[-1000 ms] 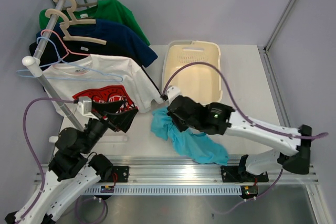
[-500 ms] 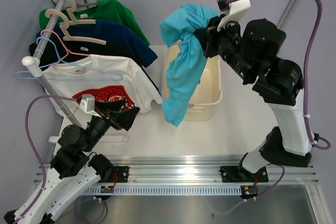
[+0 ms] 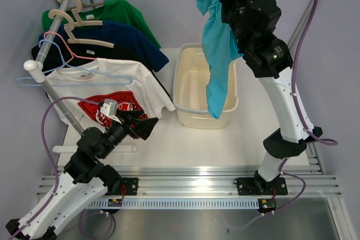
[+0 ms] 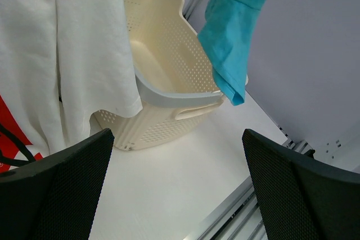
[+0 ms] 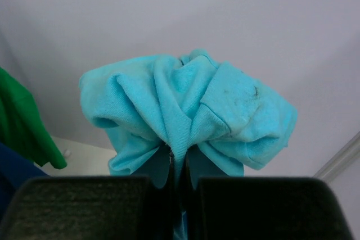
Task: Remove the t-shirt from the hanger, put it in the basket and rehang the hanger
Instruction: Place the T-shirt in the bin.
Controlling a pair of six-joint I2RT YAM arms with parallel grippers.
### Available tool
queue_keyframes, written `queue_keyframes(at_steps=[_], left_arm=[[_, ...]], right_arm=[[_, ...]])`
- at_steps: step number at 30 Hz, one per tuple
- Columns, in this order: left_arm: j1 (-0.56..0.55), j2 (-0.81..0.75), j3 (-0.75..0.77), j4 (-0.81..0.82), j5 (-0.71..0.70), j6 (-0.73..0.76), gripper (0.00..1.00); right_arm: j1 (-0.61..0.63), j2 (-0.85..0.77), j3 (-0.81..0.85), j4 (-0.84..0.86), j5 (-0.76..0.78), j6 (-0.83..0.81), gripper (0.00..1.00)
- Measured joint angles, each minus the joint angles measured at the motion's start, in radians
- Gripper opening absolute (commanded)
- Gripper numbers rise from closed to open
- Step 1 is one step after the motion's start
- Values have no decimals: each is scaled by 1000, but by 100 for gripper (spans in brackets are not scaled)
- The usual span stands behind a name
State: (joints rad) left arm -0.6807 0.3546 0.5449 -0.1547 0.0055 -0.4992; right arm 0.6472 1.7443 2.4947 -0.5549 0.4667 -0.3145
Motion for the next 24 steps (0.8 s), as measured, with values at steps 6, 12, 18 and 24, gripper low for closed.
queue_keyframes(at_steps=[6,12,18,24], left_arm=[[0,-21,0,-1,2,1,99],[0,-22,0,-1,2,2,99],[0,-22,-2,1,2,1,99],[0,-19,-15,3,2,1,99]], right_arm=[[-42,37,-45,36,-39,-3,0],[-44,-2,-286,135,-41,83,0],[-45,-153,-843,238,-37,399,0],[-45,-173,-1151,250,-34,629,0]])
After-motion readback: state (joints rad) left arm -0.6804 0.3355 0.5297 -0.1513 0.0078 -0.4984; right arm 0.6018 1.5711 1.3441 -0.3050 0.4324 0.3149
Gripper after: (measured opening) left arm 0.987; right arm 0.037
